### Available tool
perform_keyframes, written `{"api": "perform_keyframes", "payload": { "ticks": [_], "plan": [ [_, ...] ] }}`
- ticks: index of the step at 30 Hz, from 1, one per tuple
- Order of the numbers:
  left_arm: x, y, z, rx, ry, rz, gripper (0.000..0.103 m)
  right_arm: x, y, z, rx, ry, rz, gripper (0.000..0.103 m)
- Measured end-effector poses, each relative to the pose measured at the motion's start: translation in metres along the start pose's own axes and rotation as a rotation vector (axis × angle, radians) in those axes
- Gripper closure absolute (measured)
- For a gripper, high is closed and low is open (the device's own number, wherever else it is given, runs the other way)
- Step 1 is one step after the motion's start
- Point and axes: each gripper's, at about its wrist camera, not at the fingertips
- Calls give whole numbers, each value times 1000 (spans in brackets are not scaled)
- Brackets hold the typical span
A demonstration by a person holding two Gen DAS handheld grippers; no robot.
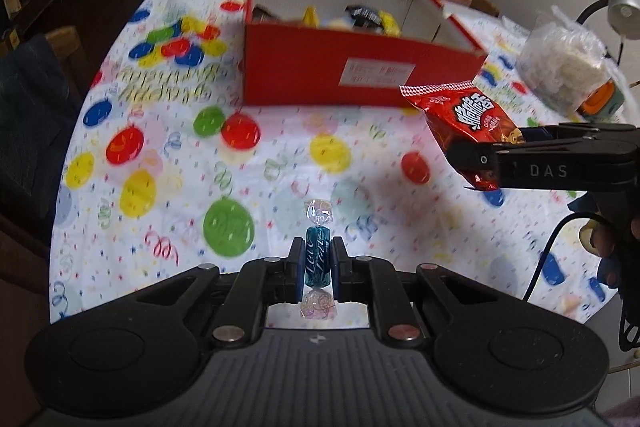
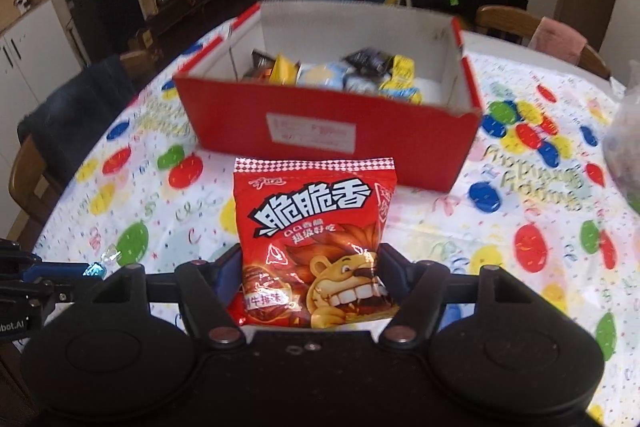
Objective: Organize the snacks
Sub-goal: 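Lift both held snacks and carry them over the red box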
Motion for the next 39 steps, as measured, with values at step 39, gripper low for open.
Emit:
{"api": "perform_keyframes", "payload": {
  "ticks": [39],
  "plan": [
    [-80,223,-4,-39,134,-55,91,-62,156,-58,-13,-30,-68,34]
  ]
}}
Point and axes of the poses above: each gripper's, at about its wrist camera, not at the fingertips, and x roughly against the way its jaws point, z to its left, y to its top, and after that the axes turned 13 degrees about -y, right-handed
